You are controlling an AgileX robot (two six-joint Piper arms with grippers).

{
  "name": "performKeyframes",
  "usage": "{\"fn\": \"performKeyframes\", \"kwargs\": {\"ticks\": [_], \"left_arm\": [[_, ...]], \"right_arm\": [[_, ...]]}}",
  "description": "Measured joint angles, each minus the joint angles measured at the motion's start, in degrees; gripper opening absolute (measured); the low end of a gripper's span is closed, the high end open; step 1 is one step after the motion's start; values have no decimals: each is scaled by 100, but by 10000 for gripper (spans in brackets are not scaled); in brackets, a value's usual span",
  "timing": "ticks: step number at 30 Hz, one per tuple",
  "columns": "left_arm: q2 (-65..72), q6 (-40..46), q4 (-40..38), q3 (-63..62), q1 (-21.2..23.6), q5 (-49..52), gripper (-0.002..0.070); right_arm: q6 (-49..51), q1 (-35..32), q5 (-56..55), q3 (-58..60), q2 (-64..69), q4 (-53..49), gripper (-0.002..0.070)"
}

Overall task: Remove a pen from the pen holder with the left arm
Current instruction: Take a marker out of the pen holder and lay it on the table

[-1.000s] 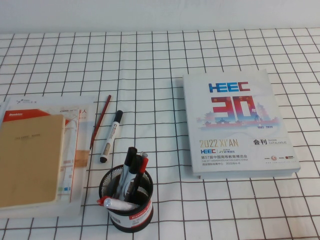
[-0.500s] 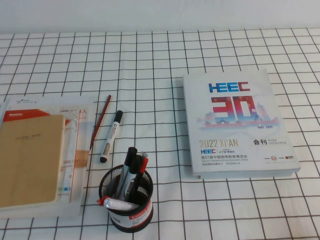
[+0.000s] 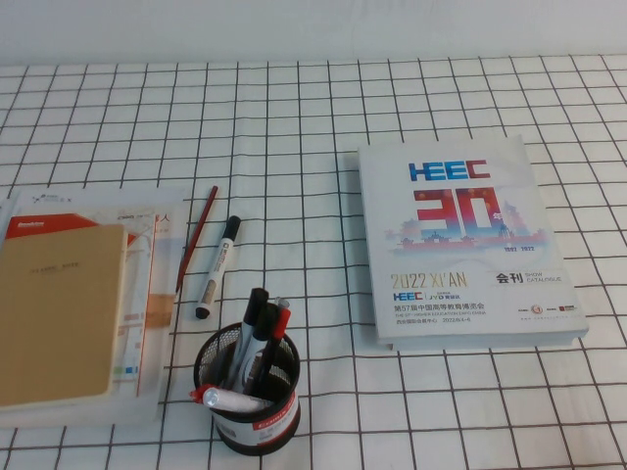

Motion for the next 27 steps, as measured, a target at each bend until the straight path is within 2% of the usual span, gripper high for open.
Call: {"fn": "performKeyframes", "kwargs": {"ticks": [10,17,27], "left_arm": [[0,0,80,0,0,319,-4],[0,23,169,11,0,1561,-4],[0,36,188,9,0,1708,-4]], "right_arm": [[0,0,0,0,0,0,-15],[0,0,0,0,0,0,-15],[0,0,0,0,0,0,-15]]}}
